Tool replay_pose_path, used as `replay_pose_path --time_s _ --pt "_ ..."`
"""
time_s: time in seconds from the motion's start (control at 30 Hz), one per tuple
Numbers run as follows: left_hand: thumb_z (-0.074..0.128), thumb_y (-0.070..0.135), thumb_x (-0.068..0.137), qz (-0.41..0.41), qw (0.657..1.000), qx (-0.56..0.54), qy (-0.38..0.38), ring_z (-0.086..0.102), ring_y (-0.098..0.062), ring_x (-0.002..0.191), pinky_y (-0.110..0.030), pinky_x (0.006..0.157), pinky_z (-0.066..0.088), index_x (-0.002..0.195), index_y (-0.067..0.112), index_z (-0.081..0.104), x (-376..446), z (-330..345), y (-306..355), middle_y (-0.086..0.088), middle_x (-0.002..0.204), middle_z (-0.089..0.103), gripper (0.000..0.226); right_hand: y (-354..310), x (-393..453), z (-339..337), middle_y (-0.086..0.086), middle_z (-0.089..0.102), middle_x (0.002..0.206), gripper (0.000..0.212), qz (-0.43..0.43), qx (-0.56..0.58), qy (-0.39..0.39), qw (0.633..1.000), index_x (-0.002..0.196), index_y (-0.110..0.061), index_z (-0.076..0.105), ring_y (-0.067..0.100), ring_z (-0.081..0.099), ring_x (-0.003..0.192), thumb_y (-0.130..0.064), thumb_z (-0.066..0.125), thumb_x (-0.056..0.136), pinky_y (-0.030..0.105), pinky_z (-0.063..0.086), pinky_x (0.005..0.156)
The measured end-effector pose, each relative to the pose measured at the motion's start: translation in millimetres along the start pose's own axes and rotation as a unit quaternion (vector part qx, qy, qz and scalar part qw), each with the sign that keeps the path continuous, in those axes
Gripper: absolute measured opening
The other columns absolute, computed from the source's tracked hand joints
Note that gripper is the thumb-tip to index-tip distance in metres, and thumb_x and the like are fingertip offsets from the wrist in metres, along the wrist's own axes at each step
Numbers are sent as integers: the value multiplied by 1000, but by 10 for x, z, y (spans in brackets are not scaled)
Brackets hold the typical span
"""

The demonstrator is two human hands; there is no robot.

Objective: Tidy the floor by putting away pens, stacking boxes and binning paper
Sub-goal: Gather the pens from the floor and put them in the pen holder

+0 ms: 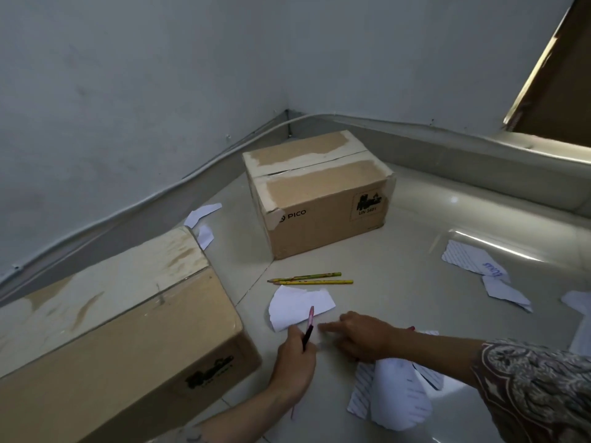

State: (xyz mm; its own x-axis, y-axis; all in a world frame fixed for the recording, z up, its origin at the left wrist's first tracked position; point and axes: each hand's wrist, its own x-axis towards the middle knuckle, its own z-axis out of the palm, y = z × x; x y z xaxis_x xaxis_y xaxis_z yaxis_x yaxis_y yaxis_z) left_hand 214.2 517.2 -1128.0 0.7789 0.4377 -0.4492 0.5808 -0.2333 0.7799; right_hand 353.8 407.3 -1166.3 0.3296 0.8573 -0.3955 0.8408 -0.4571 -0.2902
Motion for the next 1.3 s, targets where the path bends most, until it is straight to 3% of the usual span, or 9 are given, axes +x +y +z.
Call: replay_pose_path --time_s 0.2,0.37,0.57,0.63,0.8,0.9,0.97,1.07,1.3 --pt "31 12 99 43 998 23 -42 41 -12 63 -28 59 36 88 14 33 -125 -64 181 -6 77 48 11 78 -407 -300 19 56 107 25 -15 -37 -12 999 103 -1 59 30 49 103 -20 54 88 34 38 81" --pt "29 6 98 40 994 47 -85 40 -12 62 -15 50 34 91 10 29 -178 -116 293 -13 86 45 8 11 -513 -114 20 55 112 32 -32 -165 -12 986 109 0 55 29 48 107 -27 44 95 40 39 84" --pt "31 7 99 44 992 58 -101 52 -12 63 -14 54 44 94 10 35 -110 -276 429 -14 92 58 7 -137 -339 -155 25 55 115 29 -70 -230 -36 970 112 4 51 35 48 109 -14 35 96 44 35 90" --pt "32 8 99 40 994 42 -89 55 -13 62 -18 58 46 94 11 37 -52 -336 474 -12 86 60 8 -96 -279 -310 24 57 115 30 -48 -218 7 975 115 2 48 33 50 106 -17 33 97 43 37 87" --pt "31 -2 94 36 997 -36 -53 56 -23 63 -31 66 49 83 11 40 145 -432 647 -16 77 59 20 116 -167 -785 25 56 108 27 71 -96 101 988 117 -1 44 35 55 96 -17 39 95 40 41 76" --pt "34 0 96 64 994 -58 -68 58 -18 63 -23 57 50 81 12 42 270 -440 852 -14 80 60 21 248 -83 -1018 22 58 106 23 120 58 139 981 109 2 52 31 55 92 -12 37 98 34 39 73" --pt "36 0 97 64 991 -80 -86 59 -19 66 -24 60 50 81 12 42 389 -425 958 -16 83 60 21 285 -9 -1137 18 62 92 22 132 223 156 953 99 2 58 25 55 80 -9 40 98 28 39 66" --pt "38 -1 96 48 990 -95 -93 61 -23 72 -33 70 50 86 8 43 511 -410 986 -19 88 63 14 251 47 -1229 7 63 76 19 128 457 138 870 83 -7 56 15 55 66 -6 43 97 21 45 63" --pt "44 -3 93 34 991 -93 -86 61 -19 69 -20 55 49 83 8 49 614 -569 1070 -14 78 63 16 167 47 -1442 6 67 83 7 85 507 137 847 92 -10 43 14 60 74 -11 41 98 21 47 66"
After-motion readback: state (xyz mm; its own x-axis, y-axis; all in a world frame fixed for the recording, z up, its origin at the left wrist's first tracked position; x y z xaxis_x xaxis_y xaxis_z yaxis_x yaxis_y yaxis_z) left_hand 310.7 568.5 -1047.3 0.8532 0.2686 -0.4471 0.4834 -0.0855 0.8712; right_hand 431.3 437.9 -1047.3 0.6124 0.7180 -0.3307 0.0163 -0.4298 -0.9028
